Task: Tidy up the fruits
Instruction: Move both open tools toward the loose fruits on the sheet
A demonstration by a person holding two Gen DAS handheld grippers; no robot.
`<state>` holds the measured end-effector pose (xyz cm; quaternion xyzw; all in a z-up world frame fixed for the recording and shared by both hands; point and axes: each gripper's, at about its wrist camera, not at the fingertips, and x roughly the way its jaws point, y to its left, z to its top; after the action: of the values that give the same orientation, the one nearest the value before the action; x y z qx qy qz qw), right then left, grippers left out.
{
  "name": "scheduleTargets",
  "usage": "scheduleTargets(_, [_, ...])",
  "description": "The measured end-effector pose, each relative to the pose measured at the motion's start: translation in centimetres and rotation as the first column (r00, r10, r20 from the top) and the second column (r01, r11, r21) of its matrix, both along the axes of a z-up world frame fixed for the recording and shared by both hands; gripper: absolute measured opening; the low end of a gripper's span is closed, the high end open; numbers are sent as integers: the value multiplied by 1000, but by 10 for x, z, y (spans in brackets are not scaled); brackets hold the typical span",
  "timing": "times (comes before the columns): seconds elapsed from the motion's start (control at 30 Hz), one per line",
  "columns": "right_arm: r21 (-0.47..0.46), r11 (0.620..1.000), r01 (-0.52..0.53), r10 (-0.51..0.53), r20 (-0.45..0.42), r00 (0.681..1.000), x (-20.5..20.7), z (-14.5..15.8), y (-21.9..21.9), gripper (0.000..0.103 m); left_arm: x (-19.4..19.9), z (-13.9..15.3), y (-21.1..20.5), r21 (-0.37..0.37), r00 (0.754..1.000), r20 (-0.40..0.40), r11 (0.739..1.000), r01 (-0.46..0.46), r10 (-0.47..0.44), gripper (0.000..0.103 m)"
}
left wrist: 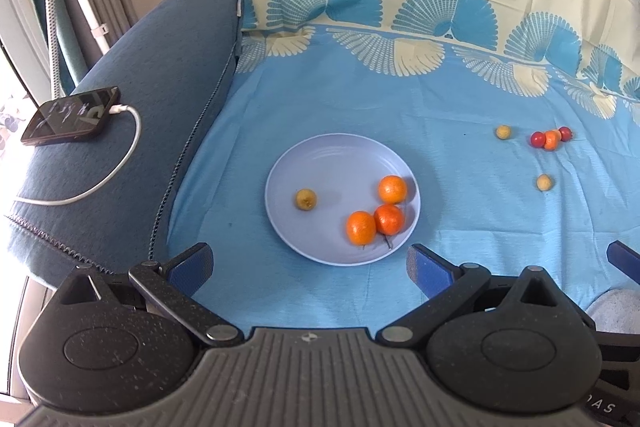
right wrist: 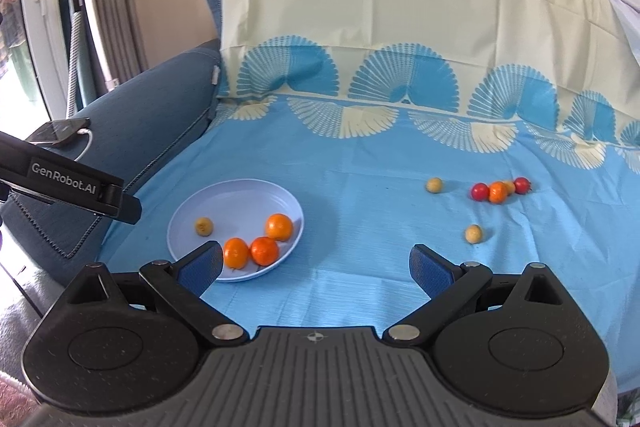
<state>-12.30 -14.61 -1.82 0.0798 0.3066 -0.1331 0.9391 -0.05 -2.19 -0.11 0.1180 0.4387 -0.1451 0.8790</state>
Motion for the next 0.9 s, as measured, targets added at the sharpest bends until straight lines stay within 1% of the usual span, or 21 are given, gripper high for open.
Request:
scheduleTargets(0.33, [13, 996, 87, -87, -12, 996, 0, -11, -33, 99, 11, -3, -38, 4, 999, -14, 999, 43, -43, 103])
scheduleTargets(0.63, [17, 983, 181, -181, -21, 983, -1, -25, -72, 99, 23, -10, -82, 28, 996, -12, 996, 86, -86, 103])
scheduleTargets(0.77, [11, 970, 242, -241, -23, 970, -3, -34, -96, 99, 29, -18, -108, 48, 992, -16, 991, 123, -122, 103])
scheduleTargets(0.9, [-11, 940, 341, -341, -18, 940, -5, -47, -136, 99, 38, -29, -147, 69, 984, -23, 982, 178, -177, 103])
